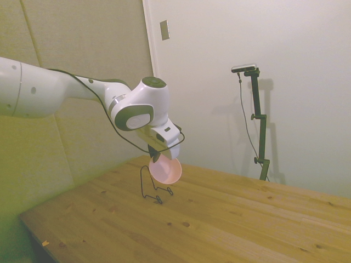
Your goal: Load the bowl
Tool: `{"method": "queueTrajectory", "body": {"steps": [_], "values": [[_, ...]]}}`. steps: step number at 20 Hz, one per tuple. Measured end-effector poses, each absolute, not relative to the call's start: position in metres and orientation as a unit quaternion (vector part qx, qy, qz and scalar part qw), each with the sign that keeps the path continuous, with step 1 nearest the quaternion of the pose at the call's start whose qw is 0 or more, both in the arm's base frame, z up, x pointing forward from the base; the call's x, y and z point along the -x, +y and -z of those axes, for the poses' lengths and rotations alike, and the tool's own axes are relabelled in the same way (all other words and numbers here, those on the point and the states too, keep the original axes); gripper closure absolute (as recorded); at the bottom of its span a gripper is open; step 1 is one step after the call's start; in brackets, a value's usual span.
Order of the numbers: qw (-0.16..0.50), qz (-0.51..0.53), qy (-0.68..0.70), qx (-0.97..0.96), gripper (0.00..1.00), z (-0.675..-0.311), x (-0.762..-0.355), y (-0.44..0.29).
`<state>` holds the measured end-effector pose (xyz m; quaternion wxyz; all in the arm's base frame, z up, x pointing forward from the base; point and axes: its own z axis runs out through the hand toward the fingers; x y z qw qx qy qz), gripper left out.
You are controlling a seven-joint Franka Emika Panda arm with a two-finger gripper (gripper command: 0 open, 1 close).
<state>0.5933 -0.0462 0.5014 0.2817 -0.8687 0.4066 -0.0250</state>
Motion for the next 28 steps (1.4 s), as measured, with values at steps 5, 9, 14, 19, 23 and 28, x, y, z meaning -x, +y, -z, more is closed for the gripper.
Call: {"method": "queueTrajectory", "body": {"steps": [5, 9, 14, 19, 23, 28], "values": [[0.312, 0.008, 0.374, 0.873, 1.00, -0.497, -0.603, -0.030], [0.344, -0.008, 0.344, 0.874, 1.00, -0.490, -0.602, -0.027], [0.390, -0.021, 0.325, 0.862, 1.00, -0.470, -0.605, -0.042], [0.424, -0.028, 0.308, 0.851, 1.00, -0.447, -0.612, -0.043], [0.444, -0.029, 0.298, 0.844, 1.00, -0.434, -0.620, -0.037], [0.454, -0.032, 0.294, 0.840, 1.00, -0.424, -0.623, -0.033]]}}
